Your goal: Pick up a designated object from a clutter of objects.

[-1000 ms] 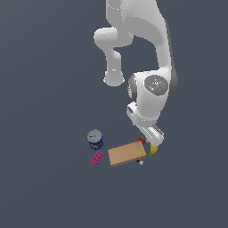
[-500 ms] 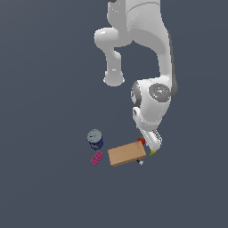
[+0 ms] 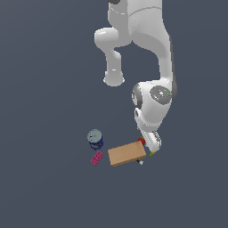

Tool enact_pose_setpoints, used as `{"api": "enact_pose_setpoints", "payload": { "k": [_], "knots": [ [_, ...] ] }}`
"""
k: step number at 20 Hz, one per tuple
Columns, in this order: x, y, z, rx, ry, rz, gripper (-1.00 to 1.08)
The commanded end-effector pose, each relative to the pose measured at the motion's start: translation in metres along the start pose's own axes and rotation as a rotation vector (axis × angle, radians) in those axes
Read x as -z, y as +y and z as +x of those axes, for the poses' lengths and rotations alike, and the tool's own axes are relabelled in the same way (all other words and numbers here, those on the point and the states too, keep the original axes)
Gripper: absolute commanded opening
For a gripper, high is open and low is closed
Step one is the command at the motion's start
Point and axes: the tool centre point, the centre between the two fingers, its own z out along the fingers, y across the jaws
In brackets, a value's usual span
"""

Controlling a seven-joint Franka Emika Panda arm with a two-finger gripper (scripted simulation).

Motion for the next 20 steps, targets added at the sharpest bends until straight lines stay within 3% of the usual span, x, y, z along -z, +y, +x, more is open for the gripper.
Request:
{"api": "enact_pose_setpoints", "payload": {
  "k": [1, 18, 19, 20],
  "knots": [
    [0.000, 0.000, 0.000, 0.000, 0.000, 0.000, 1.00],
    [-0.051, 0.000, 0.000, -0.005, 0.001, 0.001, 1.00],
    [-0.051, 0.000, 0.000, -0.005, 0.001, 0.001, -1.00],
    [-0.051, 0.000, 0.000, -0.005, 0.001, 0.001, -1.00]
  ]
}}
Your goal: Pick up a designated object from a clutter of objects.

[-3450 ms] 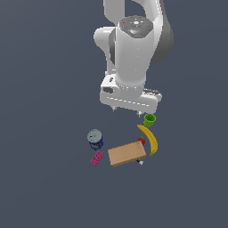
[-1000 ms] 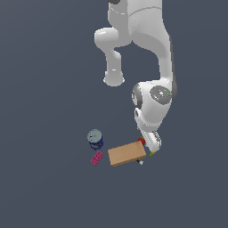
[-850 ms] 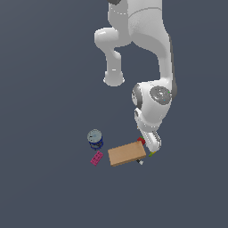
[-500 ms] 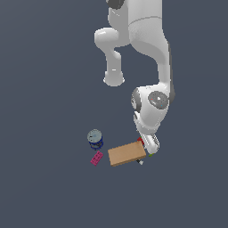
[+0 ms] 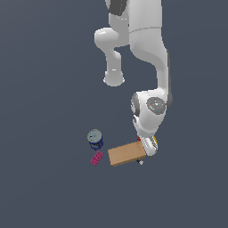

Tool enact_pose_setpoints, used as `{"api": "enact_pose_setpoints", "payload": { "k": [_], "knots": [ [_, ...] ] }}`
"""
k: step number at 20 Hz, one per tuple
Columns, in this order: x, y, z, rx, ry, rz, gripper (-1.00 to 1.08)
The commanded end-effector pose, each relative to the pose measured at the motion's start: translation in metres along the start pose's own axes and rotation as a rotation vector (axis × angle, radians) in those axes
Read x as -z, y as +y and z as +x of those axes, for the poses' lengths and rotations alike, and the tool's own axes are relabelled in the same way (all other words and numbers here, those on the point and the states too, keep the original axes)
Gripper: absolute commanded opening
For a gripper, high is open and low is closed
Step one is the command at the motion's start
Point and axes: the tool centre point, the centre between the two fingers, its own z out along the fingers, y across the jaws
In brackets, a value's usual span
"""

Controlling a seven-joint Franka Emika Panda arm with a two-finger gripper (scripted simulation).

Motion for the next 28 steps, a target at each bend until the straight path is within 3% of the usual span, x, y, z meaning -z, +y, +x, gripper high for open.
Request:
{"api": "enact_pose_setpoints", "payload": {
  "k": [1, 16, 28],
  "knots": [
    [0.000, 0.000, 0.000, 0.000, 0.000, 0.001, -1.00],
    [0.012, 0.002, 0.004, -0.001, -0.001, 0.001, -1.00],
    [0.091, 0.018, 0.031, -0.003, -0.004, 0.000, -1.00]
  ]
}}
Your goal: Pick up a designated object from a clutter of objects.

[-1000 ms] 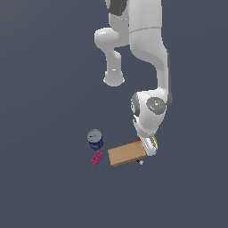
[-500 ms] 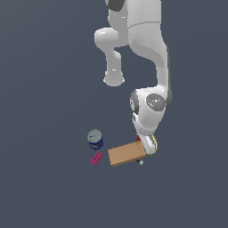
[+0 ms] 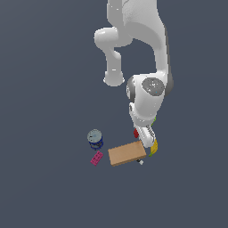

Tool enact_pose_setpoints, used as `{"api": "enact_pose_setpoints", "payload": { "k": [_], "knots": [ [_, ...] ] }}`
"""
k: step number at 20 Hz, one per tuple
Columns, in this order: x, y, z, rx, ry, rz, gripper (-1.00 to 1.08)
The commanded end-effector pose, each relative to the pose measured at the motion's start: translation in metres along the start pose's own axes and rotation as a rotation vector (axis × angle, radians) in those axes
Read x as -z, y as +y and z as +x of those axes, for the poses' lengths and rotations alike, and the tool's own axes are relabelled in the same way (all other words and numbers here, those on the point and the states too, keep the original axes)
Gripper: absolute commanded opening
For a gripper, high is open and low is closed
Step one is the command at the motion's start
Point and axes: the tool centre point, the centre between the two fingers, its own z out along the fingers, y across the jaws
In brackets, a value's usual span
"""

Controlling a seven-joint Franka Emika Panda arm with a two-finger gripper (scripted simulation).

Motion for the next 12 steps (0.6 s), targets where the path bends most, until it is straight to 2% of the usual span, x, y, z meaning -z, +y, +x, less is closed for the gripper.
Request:
{"api": "enact_pose_setpoints", "payload": {
  "k": [1, 12],
  "knots": [
    [0.025, 0.004, 0.009, -0.002, 0.000, 0.002, -1.00],
    [0.147, 0.027, 0.051, -0.005, 0.002, 0.001, -1.00]
  ]
}}
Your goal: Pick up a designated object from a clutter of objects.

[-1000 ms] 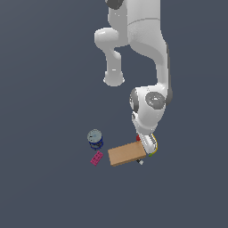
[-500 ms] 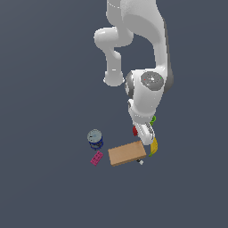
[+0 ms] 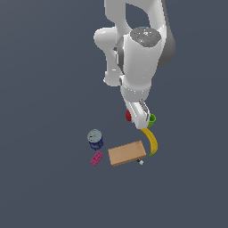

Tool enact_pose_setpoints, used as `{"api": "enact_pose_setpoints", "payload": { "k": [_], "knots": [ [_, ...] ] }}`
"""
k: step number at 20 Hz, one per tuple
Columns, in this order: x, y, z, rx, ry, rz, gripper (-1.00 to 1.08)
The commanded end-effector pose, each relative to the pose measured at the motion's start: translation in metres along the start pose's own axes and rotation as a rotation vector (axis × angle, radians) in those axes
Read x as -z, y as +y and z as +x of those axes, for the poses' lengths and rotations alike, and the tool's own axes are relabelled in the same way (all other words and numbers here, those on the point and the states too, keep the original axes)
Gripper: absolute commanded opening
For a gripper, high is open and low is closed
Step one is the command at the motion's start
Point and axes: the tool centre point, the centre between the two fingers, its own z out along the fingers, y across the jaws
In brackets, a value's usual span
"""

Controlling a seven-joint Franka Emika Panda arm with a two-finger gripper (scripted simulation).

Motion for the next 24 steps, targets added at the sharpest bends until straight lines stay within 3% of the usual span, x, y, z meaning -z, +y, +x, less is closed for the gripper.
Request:
{"api": "enact_pose_setpoints", "payload": {
  "k": [1, 14, 24],
  "knots": [
    [0.029, 0.006, 0.010, -0.001, 0.001, 0.000, -1.00],
    [0.161, 0.026, 0.053, 0.001, 0.003, 0.001, -1.00],
    [0.213, 0.031, 0.068, 0.004, 0.002, 0.002, -1.00]
  ]
}}
